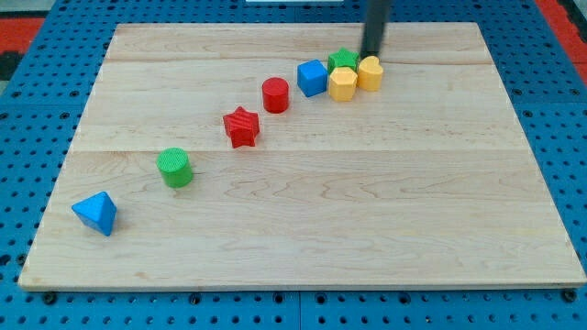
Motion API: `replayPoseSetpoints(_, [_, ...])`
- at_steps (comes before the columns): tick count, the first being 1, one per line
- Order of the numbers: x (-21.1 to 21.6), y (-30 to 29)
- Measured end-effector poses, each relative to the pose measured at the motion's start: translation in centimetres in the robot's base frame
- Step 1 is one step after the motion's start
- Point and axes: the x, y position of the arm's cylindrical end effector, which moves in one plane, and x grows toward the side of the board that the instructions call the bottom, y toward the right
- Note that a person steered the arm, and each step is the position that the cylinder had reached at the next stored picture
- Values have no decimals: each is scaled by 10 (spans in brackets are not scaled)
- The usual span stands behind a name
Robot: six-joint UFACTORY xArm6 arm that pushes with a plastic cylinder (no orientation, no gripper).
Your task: Slide the yellow heart to the bottom right
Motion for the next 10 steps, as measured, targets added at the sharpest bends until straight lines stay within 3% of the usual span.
replayPoseSetpoints(1, [53,3])
replayPoseSetpoints(2, [61,25])
replayPoseSetpoints(3, [32,-32])
replayPoseSetpoints(4, [-7,14])
replayPoseSetpoints(5, [43,90])
replayPoseSetpoints(6, [98,103])
replayPoseSetpoints(7, [48,113])
replayPoseSetpoints(8, [101,56])
replayPoseSetpoints(9, [159,76])
replayPoseSetpoints(10, [122,55])
